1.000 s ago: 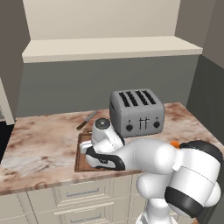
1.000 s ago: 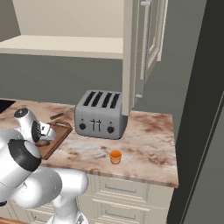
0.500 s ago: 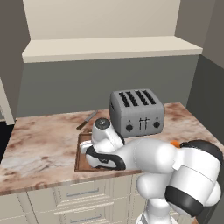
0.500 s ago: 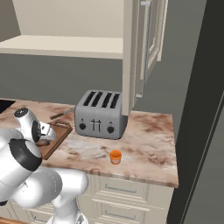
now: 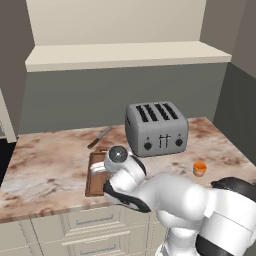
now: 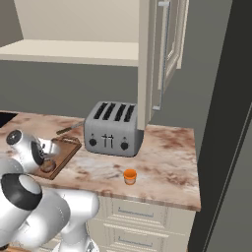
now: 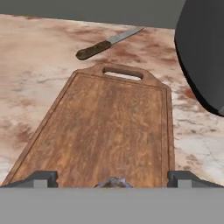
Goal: Pick the bread, place it on the cutting board, pick the jam, place it on the counter, and close the cabinet.
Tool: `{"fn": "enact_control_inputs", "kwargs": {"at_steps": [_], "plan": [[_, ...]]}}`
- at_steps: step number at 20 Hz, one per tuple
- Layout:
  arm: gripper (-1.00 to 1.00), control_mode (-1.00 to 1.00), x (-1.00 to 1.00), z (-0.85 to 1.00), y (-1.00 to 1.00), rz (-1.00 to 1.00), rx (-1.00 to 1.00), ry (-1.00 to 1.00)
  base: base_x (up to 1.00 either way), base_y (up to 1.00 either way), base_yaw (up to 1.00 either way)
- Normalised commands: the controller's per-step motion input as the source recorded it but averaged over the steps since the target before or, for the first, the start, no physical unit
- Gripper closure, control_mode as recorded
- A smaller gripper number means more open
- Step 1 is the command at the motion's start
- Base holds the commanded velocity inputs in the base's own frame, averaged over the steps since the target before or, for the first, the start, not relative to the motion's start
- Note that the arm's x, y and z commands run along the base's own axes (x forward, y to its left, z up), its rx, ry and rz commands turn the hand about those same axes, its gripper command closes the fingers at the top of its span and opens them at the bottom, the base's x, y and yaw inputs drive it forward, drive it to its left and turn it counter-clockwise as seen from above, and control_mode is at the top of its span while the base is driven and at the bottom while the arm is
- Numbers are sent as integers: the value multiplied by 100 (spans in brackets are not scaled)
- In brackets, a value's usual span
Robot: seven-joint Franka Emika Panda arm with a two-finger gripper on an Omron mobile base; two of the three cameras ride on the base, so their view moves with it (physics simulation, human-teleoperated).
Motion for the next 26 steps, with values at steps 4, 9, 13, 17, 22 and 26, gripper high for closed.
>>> {"fn": "enact_control_inputs", "kwargs": {"at_steps": [4, 9, 13, 17, 22, 26], "plan": [[-100, -100, -17, 31, 0, 0, 0, -35, 0, 0, 0], [-100, -100, -10, 31, 0, 0, 0, -26, 0, 0, 0], [-100, -100, -11, 34, 0, 0, 0, -25, 0, 0, 0], [-100, -100, -13, 39, 0, 0, 0, -23, 0, 0, 0], [-100, -100, -10, 44, 3, 0, 0, -18, 0, 0, 0], [-100, -100, -14, 45, 3, 0, 0, -14, 0, 0, 0]]}}
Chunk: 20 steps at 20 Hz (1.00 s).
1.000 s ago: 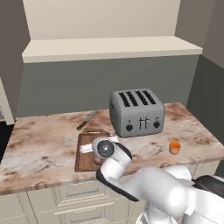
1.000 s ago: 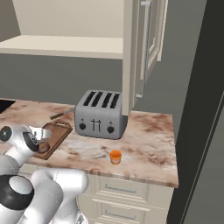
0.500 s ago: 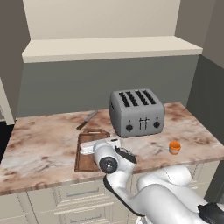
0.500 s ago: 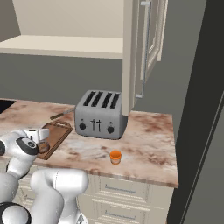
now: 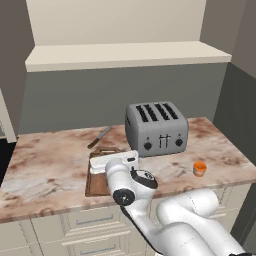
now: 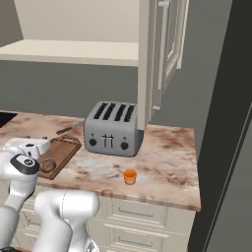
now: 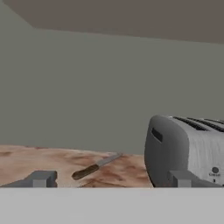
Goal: Pick the bread, place it on the cutting board, pick the jam, place it on the counter, and close the cabinet.
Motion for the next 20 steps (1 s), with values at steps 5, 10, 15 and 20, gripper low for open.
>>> {"fn": "enact_control_inputs", "kwargs": {"at_steps": [5, 10, 15, 20], "plan": [[-100, -100, -21, 44, 3, 0, -2, -11, 0, 0, 0], [-100, -100, -41, 50, 1, 0, -1, -9, 0, 0, 0], [-100, -100, -49, 58, 0, -1, 0, -6, 0, 0, 0], [-100, -100, -62, 60, 0, -2, 0, -2, 0, 0, 0]]}}
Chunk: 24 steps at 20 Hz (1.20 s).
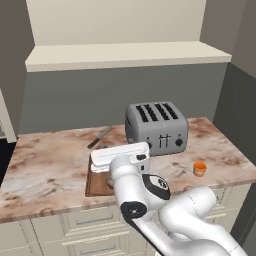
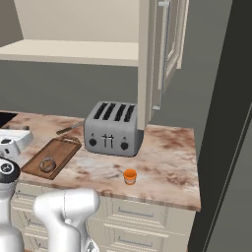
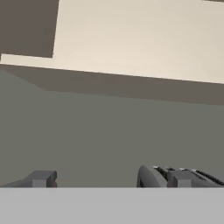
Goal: Pick the bread, place it on the cutting board, pick the jam, place it on the counter, and close the cabinet.
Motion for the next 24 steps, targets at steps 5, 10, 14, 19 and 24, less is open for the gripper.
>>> {"fn": "enact_control_inputs", "kwargs": {"at_steps": [5, 10, 14, 19, 24], "plan": [[-100, -100, -41, 56, 6, -1, 0, -2, 0, 0, 0], [-100, -100, -35, 50, 8, 0, 0, -3, 0, 0, 0], [-100, -100, -31, 41, 9, 0, 0, -3, 0, 0, 0], [-100, -100, -33, 40, 8, 0, 0, 0, 0, 0, 0], [-100, -100, -21, 28, 21, 3, 0, 0, 0, 0, 0]]}}
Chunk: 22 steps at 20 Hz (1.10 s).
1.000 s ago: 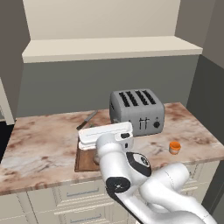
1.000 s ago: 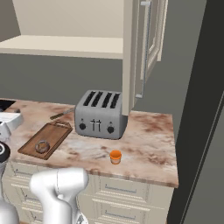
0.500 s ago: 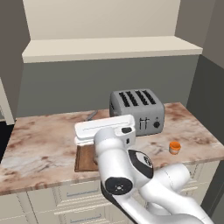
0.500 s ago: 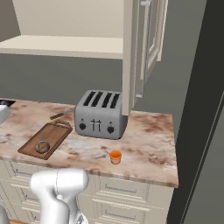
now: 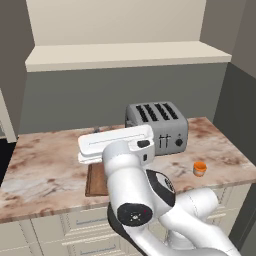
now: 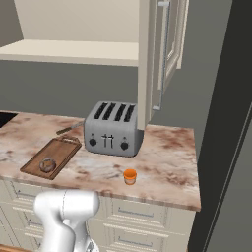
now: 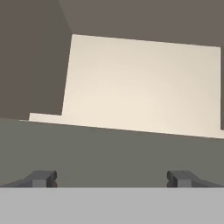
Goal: Pick the bread, place it on the cutting board, pick the jam, place it on the counter, and close the cabinet.
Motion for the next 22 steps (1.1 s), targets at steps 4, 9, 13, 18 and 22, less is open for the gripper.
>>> {"fn": "enact_control_inputs", "kwargs": {"at_steps": [4, 9, 13, 18, 22], "plan": [[-100, -100, -26, 23, 26, 6, 0, 0, 0, 0, 0], [-100, -100, -26, 23, 24, 4, 0, 0, 0, 0, 0], [-100, -100, -35, 22, 20, 4, 0, 0, 0, 0, 0], [-100, -100, -35, 9, 24, 5, 0, 0, 0, 0, 0], [-100, -100, -33, 1, 26, 6, 0, 0, 0, 0, 0]]}}
